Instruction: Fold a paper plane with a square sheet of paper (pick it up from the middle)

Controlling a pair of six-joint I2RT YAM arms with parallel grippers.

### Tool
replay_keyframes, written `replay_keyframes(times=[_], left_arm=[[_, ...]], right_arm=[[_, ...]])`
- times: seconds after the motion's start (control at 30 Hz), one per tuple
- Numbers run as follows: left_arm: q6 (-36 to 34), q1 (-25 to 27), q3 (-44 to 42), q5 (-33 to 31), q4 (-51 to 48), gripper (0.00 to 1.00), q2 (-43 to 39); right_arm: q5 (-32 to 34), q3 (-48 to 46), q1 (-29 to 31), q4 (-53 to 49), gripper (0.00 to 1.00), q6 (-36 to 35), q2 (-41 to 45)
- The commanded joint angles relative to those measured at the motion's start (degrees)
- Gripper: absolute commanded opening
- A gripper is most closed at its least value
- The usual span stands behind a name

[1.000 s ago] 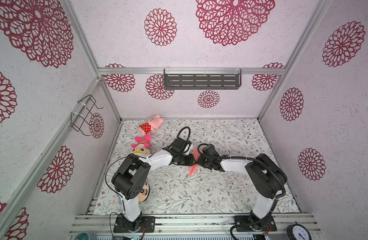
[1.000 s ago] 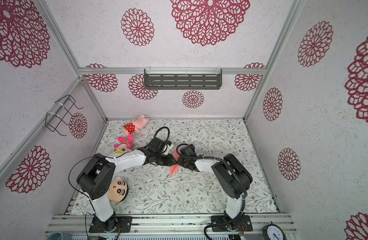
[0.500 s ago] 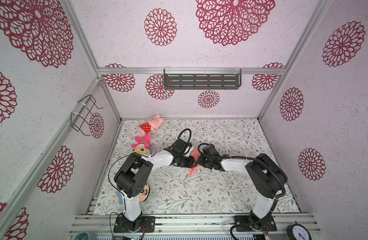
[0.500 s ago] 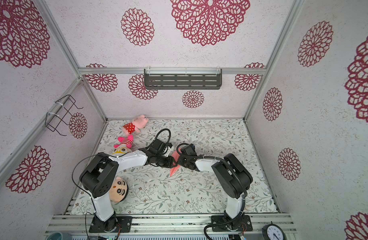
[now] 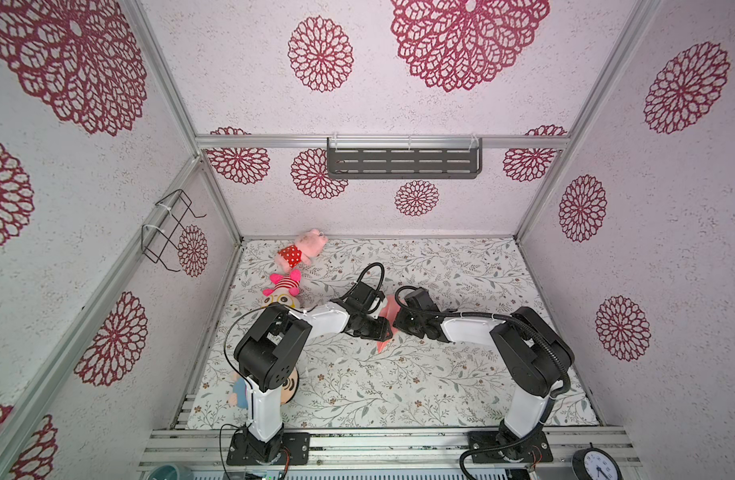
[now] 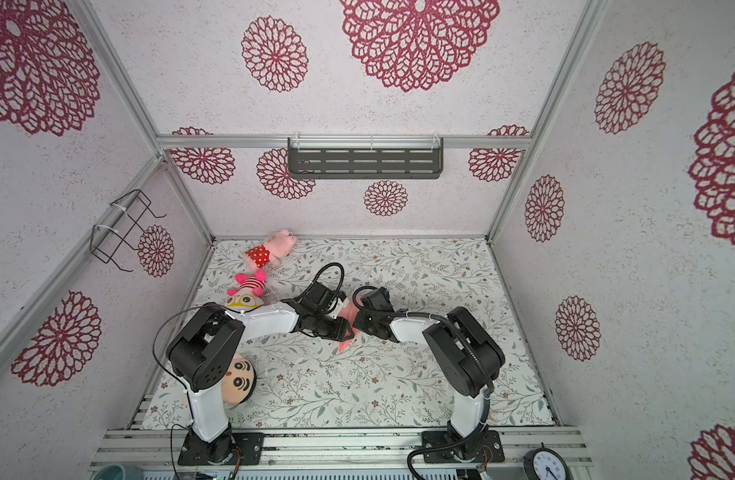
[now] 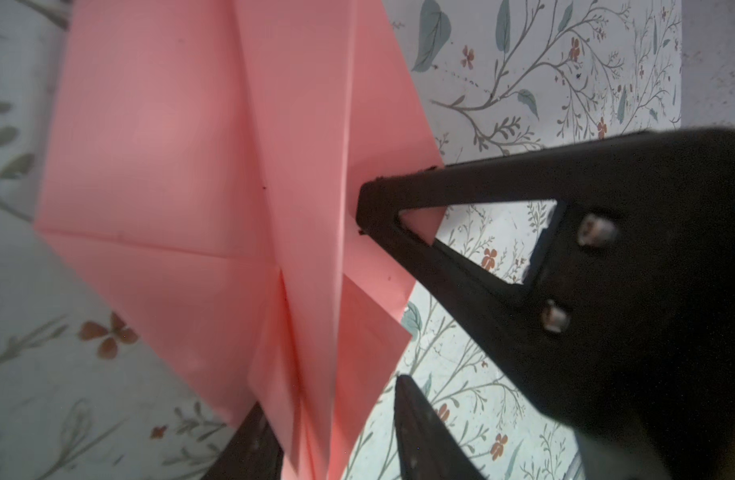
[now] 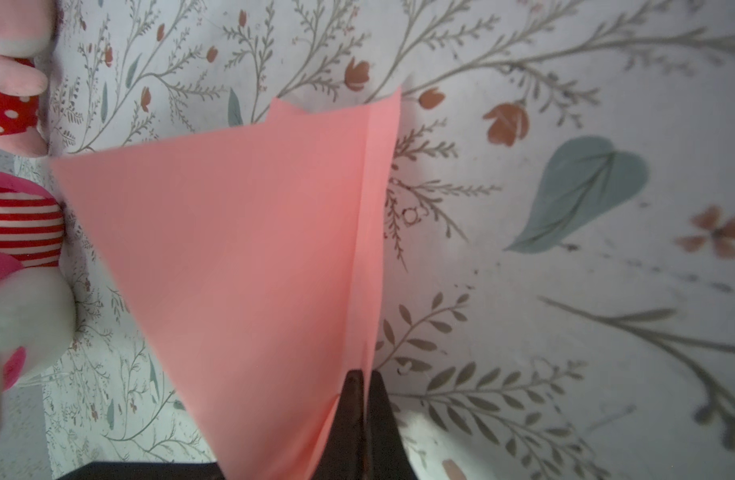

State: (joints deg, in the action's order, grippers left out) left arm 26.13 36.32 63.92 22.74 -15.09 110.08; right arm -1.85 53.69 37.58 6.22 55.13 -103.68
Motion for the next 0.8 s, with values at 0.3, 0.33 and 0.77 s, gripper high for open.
replay_keyframes(times=[0.3, 0.33, 0.77], left_arm=[[-0.9, 0.4, 1.8, -2.7, -1.6, 0.31, 0.9], [-0.9, 0.4, 2.1, -2.5, -1.8, 0.29, 0.9], [0.5, -0.1, 3.6, -8.4, -5.8, 0.00, -1.9]], right_arm=[[-0.7, -0.6, -0.6, 1.5, 0.13, -0.7, 3.1], [-0.8, -0.8, -0.6, 1.9, 0.16, -1.0, 3.3], [7.7, -6.3, -1.8, 2.5, 0.54, -4.9, 13.6]])
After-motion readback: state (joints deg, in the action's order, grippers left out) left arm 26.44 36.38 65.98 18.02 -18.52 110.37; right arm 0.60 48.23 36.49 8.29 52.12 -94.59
